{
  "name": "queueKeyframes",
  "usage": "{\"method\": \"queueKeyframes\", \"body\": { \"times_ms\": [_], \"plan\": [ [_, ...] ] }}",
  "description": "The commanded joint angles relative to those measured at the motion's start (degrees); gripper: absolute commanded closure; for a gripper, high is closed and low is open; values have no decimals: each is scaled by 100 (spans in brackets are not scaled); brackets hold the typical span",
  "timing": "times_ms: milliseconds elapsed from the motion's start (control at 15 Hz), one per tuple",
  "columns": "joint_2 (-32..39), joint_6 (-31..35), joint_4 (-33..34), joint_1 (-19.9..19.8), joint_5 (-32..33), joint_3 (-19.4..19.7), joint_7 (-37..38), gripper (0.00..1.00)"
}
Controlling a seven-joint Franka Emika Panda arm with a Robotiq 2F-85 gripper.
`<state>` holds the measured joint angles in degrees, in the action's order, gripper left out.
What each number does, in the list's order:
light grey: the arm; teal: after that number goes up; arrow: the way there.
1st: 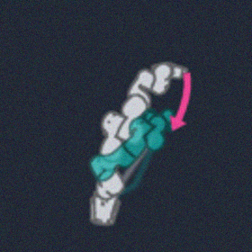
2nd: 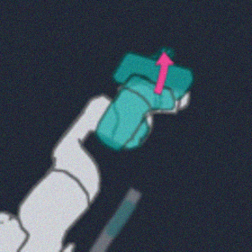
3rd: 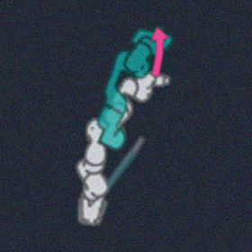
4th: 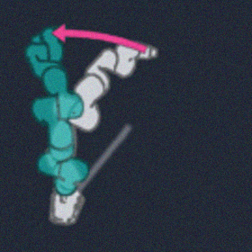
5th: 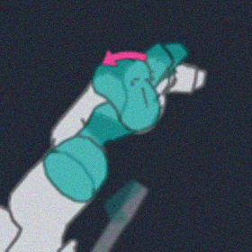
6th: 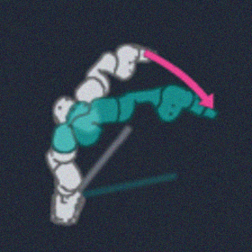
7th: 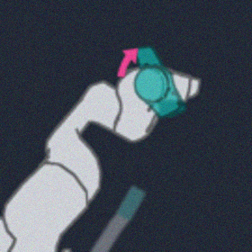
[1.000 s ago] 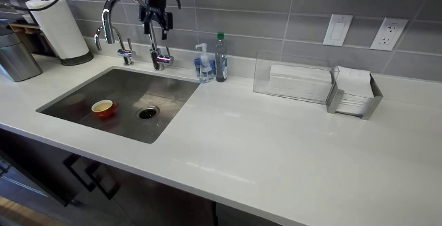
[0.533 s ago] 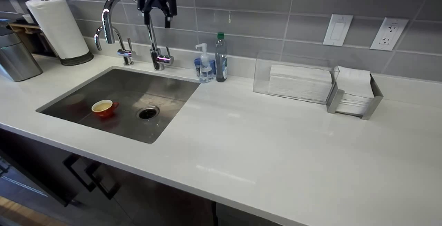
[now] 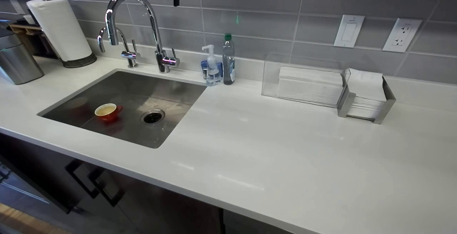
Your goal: Open the tap and let it run for a bit and then close it using the tap faucet
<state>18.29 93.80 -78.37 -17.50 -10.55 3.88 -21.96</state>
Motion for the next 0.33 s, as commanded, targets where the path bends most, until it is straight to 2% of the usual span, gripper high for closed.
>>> {"method": "queueKeyframes", "body": {
  "times_ms": [0, 267],
  "plan": [
    [-2, -29, 52, 65, -28, 111, -14, 0],
    [99, -34, 86, 149, -17, 85, 27, 0]
  ]
}}
